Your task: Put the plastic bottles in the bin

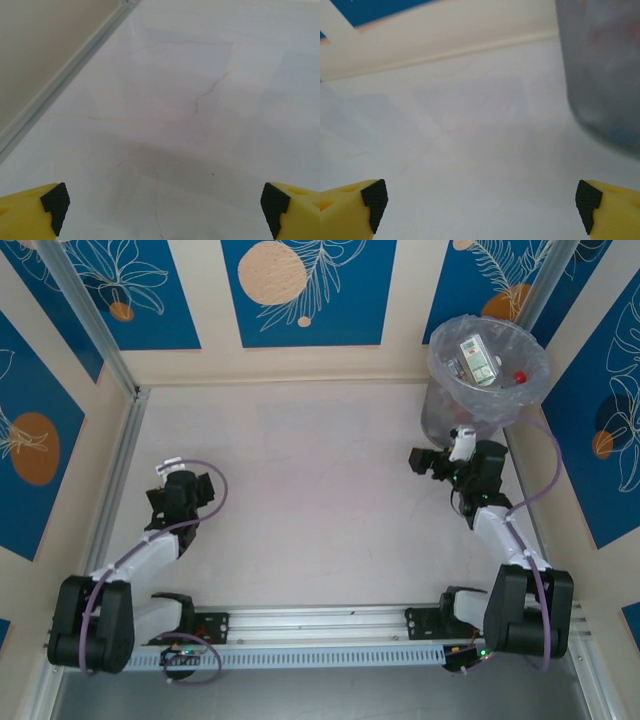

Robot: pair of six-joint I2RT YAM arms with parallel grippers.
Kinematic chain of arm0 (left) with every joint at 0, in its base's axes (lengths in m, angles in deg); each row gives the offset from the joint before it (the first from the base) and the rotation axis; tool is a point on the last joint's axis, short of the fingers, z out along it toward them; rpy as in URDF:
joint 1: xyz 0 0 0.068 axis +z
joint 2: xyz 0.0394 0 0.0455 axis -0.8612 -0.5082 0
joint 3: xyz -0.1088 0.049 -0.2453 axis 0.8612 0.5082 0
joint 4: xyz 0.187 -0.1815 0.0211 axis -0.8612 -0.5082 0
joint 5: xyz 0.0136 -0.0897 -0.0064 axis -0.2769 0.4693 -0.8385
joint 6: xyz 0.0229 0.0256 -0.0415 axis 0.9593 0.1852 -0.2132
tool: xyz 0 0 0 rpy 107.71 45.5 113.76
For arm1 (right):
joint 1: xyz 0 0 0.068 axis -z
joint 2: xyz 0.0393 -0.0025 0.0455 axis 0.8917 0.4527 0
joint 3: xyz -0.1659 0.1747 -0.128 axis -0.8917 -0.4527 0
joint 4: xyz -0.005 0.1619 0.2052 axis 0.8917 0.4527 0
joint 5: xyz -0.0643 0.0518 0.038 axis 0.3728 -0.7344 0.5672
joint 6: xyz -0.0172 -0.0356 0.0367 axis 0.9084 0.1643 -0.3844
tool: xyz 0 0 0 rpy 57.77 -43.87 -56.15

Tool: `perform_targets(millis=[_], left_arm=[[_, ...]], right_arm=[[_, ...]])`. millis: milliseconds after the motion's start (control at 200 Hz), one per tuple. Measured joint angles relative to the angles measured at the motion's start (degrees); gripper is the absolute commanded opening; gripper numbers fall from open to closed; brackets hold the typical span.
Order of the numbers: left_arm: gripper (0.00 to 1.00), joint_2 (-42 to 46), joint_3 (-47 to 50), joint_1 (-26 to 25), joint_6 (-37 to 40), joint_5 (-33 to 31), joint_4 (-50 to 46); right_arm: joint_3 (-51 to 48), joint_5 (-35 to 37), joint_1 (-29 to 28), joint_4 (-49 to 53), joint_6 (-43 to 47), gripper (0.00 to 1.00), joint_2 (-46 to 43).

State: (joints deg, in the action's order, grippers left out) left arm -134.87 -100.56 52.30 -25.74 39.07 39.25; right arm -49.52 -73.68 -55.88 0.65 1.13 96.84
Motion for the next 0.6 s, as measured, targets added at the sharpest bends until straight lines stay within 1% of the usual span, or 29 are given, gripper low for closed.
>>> perform_targets(millis=[170,275,395,475,545,600], left_arm=[[0.99,-9.3,0.1,0.3,4.3,5.6,8.5],[1.0,-12.7,-0.4,0.3,7.3,7.6,12.3],[0.99,-15.1,0.3,0.5,10.1,9.6,21.2],[0.99,-19.3,0.9,0.8,11.5,11.5,27.9],[1.0,-21.5,1.3,0.9,12.3,12.4,29.2],[0.99,-21.8,1.6,0.9,12.6,12.6,29.8]], right_arm=[[-5.2,2.3,-3.3,-6.0,1.9,0.99,6.4],[-6.5,3.9,-4.0,-10.7,2.3,0.99,9.6],[-7.6,5.9,-5.2,-19.1,3.4,0.99,12.6],[-8.6,7.2,-6.2,-26.6,3.9,0.99,16.7],[-10.7,8.6,-6.3,-30.3,3.8,0.99,18.7],[-11.5,10.3,-6.3,-30.9,3.5,0.99,19.2]])
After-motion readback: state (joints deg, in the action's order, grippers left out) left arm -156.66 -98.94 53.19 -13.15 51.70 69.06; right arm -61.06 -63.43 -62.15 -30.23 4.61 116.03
